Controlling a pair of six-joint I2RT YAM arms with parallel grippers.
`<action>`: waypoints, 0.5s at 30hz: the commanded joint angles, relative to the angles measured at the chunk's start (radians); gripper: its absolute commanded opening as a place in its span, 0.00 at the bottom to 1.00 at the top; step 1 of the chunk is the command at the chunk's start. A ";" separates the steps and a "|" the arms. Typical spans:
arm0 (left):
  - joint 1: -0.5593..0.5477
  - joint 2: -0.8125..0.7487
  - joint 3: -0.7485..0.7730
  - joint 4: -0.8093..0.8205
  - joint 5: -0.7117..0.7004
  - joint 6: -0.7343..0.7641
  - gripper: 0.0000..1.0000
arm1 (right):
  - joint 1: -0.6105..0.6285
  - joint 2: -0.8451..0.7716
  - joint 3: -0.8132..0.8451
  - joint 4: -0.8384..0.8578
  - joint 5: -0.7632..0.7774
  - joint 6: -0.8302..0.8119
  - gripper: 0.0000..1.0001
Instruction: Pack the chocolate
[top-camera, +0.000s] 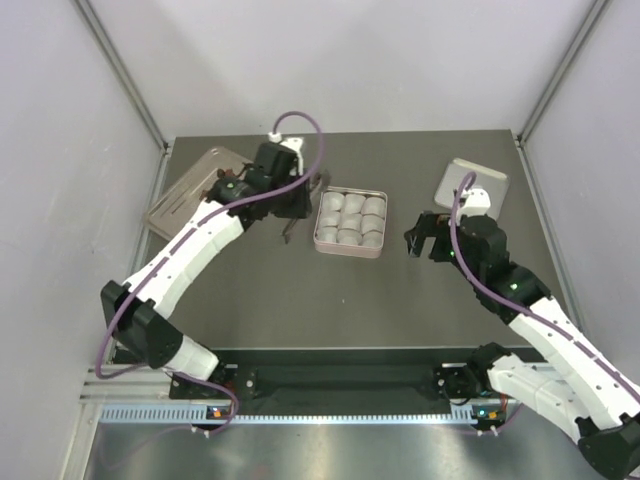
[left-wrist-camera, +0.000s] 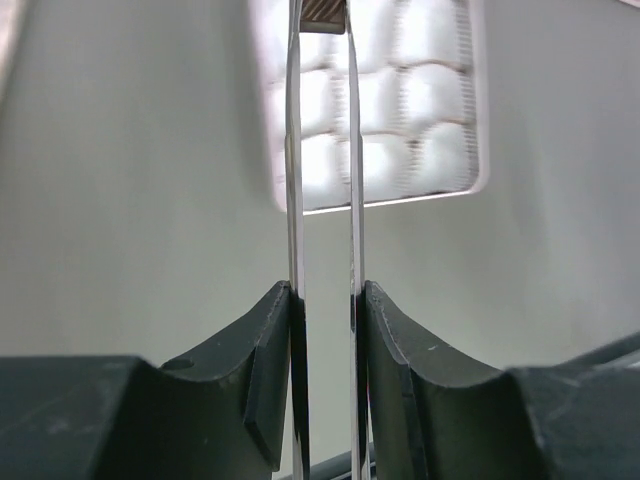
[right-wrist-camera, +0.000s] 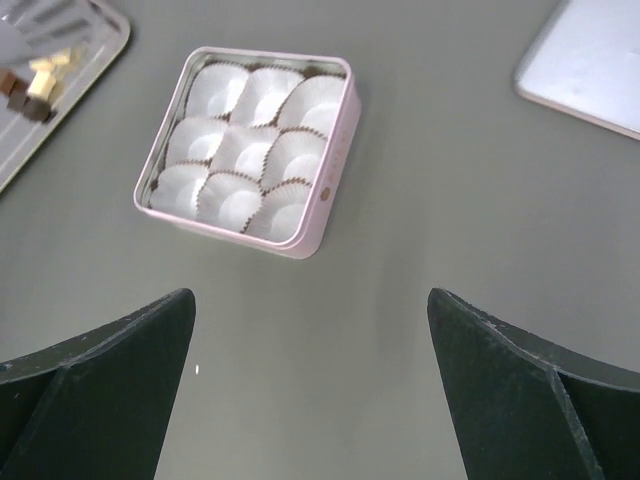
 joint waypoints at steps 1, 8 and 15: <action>-0.064 0.055 0.059 0.091 -0.020 -0.005 0.33 | 0.018 -0.056 0.014 -0.006 0.096 0.031 1.00; -0.151 0.179 0.081 0.194 0.031 0.024 0.33 | 0.018 -0.110 0.012 -0.020 0.187 0.042 1.00; -0.174 0.290 0.105 0.271 0.036 0.043 0.33 | 0.016 -0.084 0.020 -0.019 0.193 0.045 1.00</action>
